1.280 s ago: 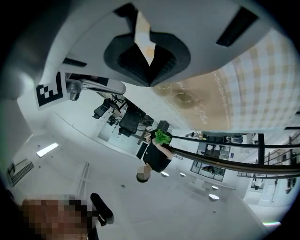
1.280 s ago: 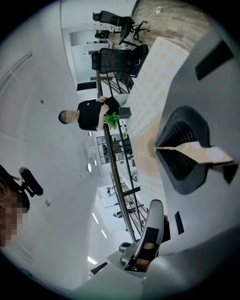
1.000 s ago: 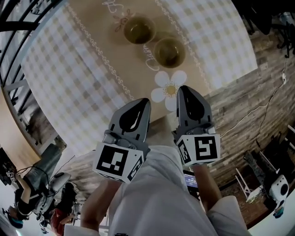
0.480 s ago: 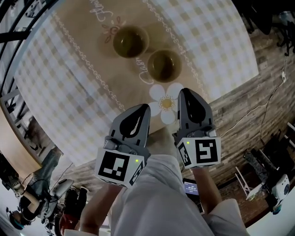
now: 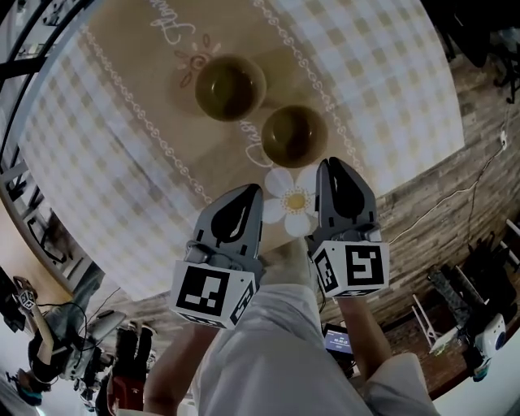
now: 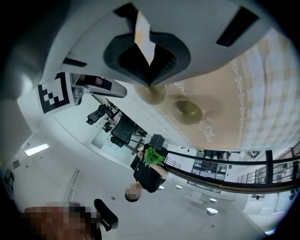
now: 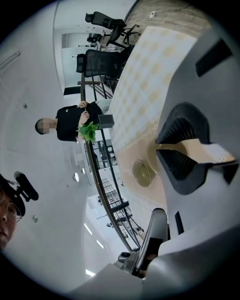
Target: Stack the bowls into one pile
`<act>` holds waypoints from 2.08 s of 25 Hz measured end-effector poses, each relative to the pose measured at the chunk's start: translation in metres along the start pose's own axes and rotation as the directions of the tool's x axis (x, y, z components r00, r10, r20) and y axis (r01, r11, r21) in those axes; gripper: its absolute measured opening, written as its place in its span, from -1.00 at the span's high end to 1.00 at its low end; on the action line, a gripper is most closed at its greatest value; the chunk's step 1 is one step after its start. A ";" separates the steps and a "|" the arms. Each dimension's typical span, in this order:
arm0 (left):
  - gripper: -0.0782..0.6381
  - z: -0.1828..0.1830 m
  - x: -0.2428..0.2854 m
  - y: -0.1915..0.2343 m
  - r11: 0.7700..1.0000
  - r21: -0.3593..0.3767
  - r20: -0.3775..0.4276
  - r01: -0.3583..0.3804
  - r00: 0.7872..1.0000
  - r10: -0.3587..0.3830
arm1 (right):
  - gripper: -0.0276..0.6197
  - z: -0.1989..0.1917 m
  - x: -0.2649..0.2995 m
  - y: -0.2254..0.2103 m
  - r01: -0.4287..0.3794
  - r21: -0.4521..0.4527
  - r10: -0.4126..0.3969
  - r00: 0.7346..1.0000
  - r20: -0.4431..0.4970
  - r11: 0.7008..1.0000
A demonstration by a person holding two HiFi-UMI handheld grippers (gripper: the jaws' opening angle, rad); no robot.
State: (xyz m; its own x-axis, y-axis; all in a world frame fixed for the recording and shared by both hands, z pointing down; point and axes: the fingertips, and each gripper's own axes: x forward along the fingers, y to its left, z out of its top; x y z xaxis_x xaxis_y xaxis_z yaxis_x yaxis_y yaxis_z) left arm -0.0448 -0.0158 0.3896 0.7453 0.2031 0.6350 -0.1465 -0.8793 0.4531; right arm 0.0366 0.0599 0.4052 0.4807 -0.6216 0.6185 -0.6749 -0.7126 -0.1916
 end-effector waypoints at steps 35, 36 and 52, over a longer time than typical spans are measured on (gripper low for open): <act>0.73 -0.020 0.039 0.035 0.994 -0.076 -0.035 -0.078 0.996 0.076 | 0.80 -0.023 0.059 -0.026 0.055 0.131 -0.043 0.995 -0.090 0.990; 0.73 -0.020 0.037 0.034 0.994 -0.078 -0.033 -0.080 0.996 0.077 | 0.80 -0.022 0.057 -0.026 0.050 0.142 -0.038 0.996 -0.086 0.989; 0.73 -0.003 -0.003 0.029 0.994 -0.069 0.059 -0.086 0.994 0.090 | 0.80 0.006 0.024 -0.003 0.003 0.104 0.000 1.000 -0.030 0.995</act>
State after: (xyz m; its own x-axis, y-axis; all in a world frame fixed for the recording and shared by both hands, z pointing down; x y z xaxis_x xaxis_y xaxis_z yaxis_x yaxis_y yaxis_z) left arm -0.0530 -0.0403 0.4023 0.7661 0.0974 0.6352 -0.2543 -0.8618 0.4389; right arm 0.0535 0.0448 0.4160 0.4637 -0.6116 0.6410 -0.6118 -0.7444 -0.2677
